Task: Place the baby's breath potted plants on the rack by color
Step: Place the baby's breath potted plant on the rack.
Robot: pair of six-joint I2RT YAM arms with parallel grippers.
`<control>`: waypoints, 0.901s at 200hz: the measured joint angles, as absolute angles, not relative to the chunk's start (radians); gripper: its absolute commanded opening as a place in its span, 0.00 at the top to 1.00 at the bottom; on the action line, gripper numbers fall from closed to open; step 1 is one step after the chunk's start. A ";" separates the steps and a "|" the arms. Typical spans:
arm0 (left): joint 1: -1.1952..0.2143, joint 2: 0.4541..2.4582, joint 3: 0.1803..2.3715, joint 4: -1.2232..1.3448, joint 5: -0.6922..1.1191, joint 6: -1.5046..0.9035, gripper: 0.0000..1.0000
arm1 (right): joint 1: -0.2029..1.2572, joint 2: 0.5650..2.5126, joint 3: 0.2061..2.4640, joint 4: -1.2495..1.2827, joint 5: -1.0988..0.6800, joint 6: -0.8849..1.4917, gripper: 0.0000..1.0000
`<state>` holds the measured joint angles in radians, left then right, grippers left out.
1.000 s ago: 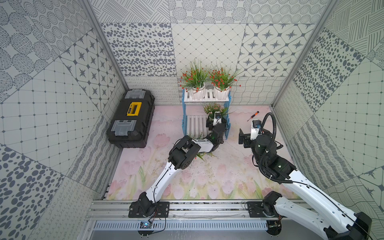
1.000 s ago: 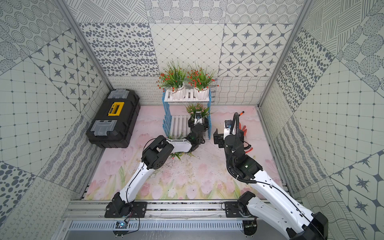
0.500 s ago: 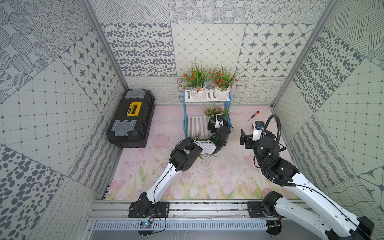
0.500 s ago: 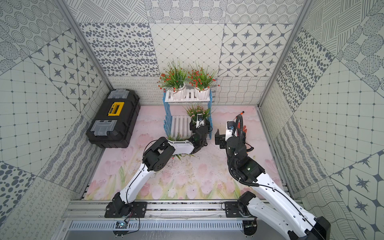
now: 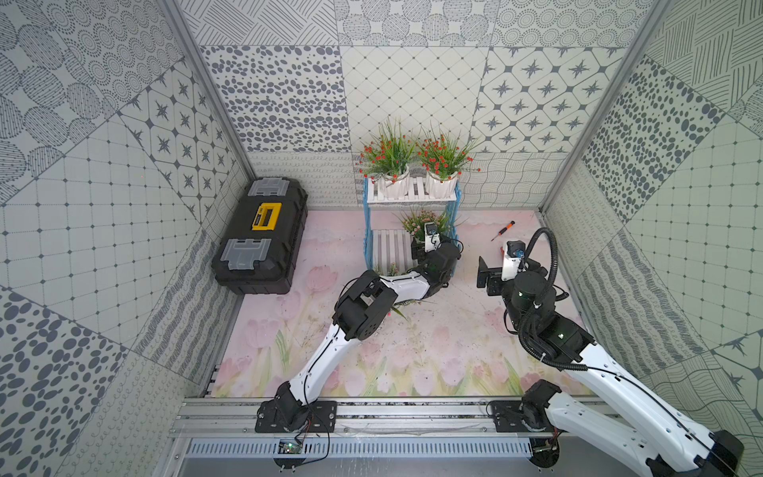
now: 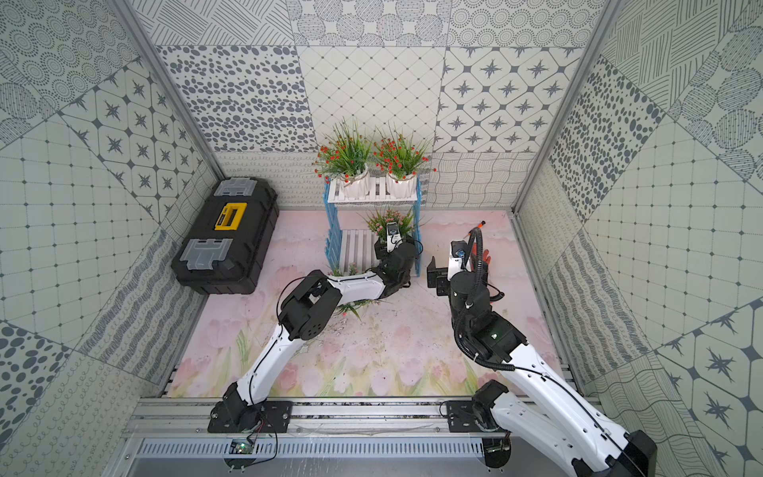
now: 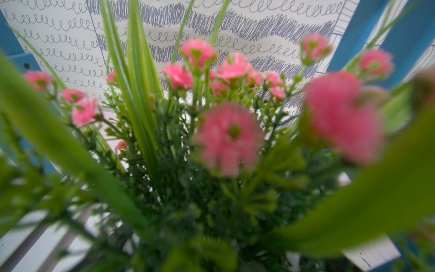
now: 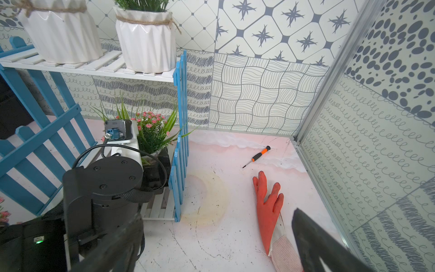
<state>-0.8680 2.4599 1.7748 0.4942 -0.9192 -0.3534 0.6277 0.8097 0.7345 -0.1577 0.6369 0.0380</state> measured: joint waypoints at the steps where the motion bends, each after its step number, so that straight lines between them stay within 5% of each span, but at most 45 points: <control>1: -0.868 2.460 1.775 0.494 -0.919 -0.353 0.26 | 0.628 0.810 0.735 -0.158 0.637 0.038 0.02; 180: -0.861 2.425 1.793 0.301 -0.844 -0.475 0.25 | 0.627 0.811 0.735 -0.157 0.637 0.038 0.02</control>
